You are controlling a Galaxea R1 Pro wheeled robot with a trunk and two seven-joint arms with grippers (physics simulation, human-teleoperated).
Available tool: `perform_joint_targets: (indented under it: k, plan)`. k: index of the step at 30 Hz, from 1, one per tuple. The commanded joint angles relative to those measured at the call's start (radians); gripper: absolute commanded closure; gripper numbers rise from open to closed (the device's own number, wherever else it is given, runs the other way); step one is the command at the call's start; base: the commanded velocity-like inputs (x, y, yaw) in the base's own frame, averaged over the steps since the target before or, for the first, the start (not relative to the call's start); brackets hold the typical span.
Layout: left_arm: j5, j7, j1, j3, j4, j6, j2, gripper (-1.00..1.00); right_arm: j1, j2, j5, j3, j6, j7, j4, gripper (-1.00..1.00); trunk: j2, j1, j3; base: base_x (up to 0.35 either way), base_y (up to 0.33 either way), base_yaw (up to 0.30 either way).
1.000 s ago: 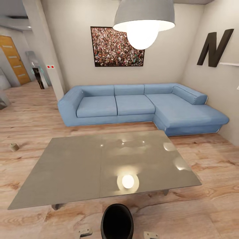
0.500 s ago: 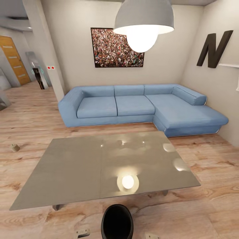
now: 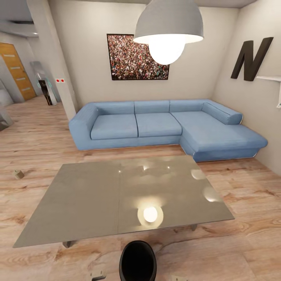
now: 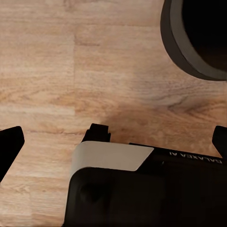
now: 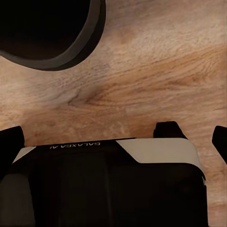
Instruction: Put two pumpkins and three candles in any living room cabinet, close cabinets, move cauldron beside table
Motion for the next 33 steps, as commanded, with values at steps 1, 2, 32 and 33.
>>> perform_joint_targets:
  k: [1, 2, 32, 33]
  plan:
    - [0.008, 0.002, 0.000, 0.005, 0.004, 0.005, -0.001, -1.00, 0.000, 0.000, -0.007, 0.009, 0.005, -0.007, -0.002, -1.00, 0.007, -0.004, 0.002, 0.000, 0.000, 0.000]
    - [0.008, 0.002, -0.001, 0.005, 0.008, 0.005, -0.001, -1.00, 0.000, 0.000, -0.006, 0.009, 0.005, -0.007, -0.002, -1.00, 0.014, -0.008, 0.005, 0.000, 0.000, 0.000]
    - [0.000, 0.000, -0.001, 0.004, 0.014, 0.002, -0.001, -1.00, 0.000, 0.003, -0.005, 0.009, -0.015, -0.006, -0.001, -1.00, 0.091, -0.050, 0.044, -0.021, 0.000, 0.149]
    - [0.000, 0.000, 0.000, 0.004, 0.013, 0.002, -0.001, -1.00, 0.000, 0.002, -0.005, 0.009, -0.023, -0.006, -0.001, -1.00, 0.091, -0.050, 0.045, -0.211, 0.000, 0.281]
